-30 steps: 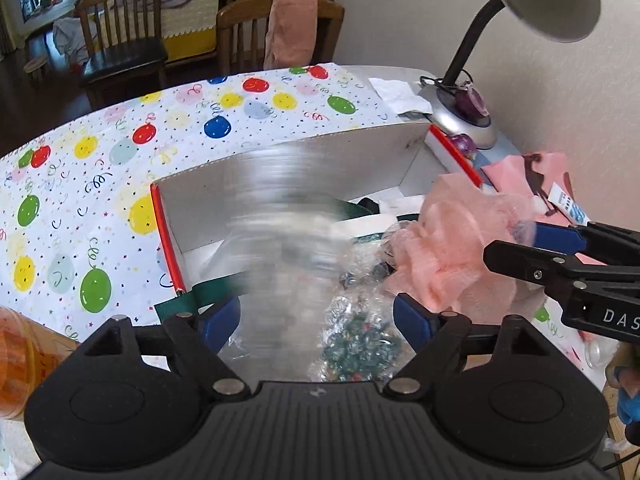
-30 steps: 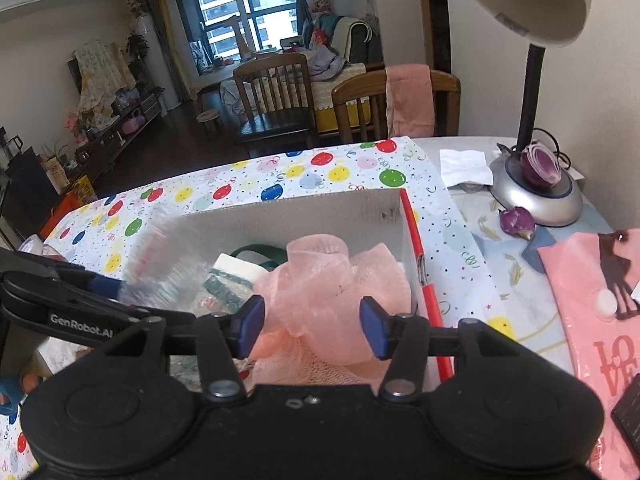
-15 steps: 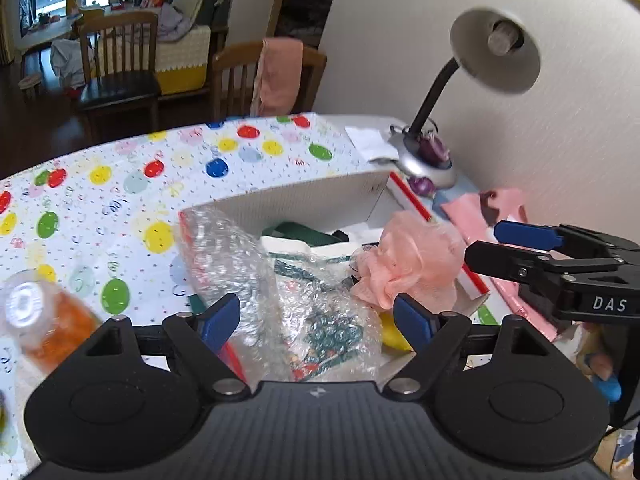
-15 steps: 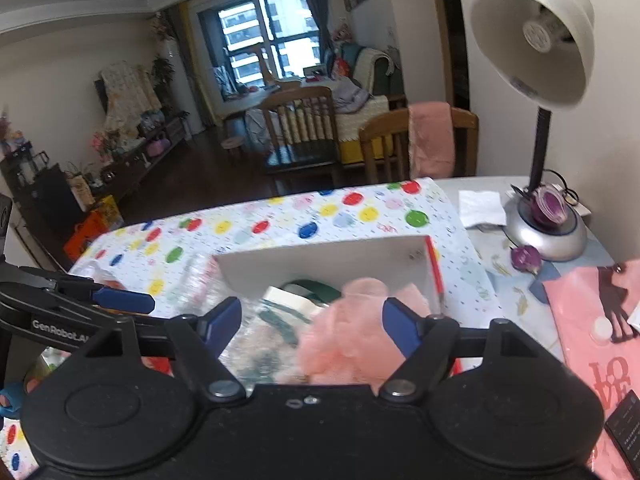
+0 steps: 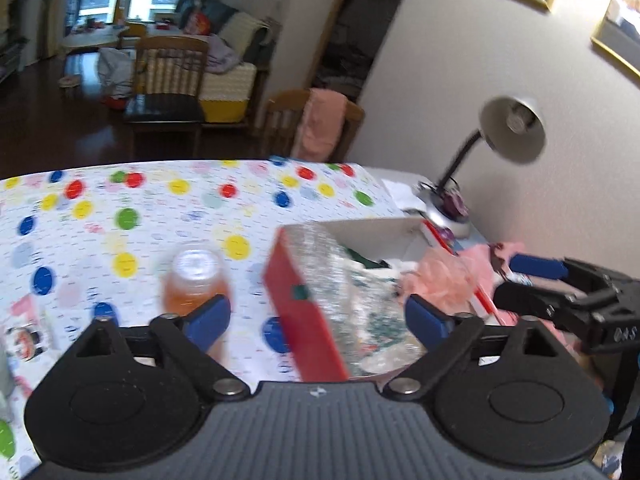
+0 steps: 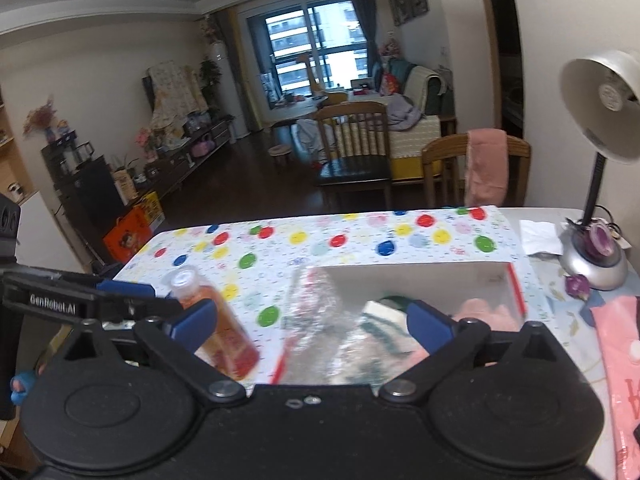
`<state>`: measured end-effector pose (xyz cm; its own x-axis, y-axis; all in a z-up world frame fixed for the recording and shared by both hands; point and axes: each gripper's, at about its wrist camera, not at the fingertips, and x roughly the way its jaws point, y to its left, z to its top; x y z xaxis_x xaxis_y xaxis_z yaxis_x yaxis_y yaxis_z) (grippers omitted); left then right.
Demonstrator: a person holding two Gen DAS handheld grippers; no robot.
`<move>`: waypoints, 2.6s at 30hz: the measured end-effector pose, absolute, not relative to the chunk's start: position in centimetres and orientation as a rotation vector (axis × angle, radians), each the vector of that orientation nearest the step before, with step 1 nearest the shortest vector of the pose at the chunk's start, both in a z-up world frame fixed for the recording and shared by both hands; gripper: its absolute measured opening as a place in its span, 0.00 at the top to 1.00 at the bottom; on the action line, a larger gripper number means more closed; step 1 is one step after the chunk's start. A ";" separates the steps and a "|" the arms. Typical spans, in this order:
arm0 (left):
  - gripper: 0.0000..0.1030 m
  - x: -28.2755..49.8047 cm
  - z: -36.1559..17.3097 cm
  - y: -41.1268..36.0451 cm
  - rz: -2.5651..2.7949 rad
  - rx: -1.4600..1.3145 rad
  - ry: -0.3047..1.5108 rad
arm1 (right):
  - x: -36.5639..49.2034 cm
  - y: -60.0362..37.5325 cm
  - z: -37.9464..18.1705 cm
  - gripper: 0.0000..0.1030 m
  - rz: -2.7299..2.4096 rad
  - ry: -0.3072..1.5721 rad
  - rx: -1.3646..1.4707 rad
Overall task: Organize soft objects
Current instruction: 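Move both tools back over the table toward the white towel and panda bag, then grasp the white fluffy towel with the right tool while the left tool grasps the panda snack bag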
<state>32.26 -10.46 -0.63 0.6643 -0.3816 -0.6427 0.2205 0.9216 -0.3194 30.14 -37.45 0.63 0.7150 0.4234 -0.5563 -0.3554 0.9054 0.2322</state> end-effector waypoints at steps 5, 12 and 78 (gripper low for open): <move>0.01 31.3 -0.8 -5.4 -0.276 -0.262 0.747 | 29.3 -33.9 0.6 0.00 0.471 0.653 0.096; 0.01 30.9 -1.5 1.1 -0.196 -0.254 0.751 | 28.9 -27.9 0.1 0.00 0.525 0.688 0.078; 0.63 49.9 -18.2 13.7 -0.391 0.108 1.411 | 32.6 -2.3 -18.2 0.58 0.481 1.024 -0.323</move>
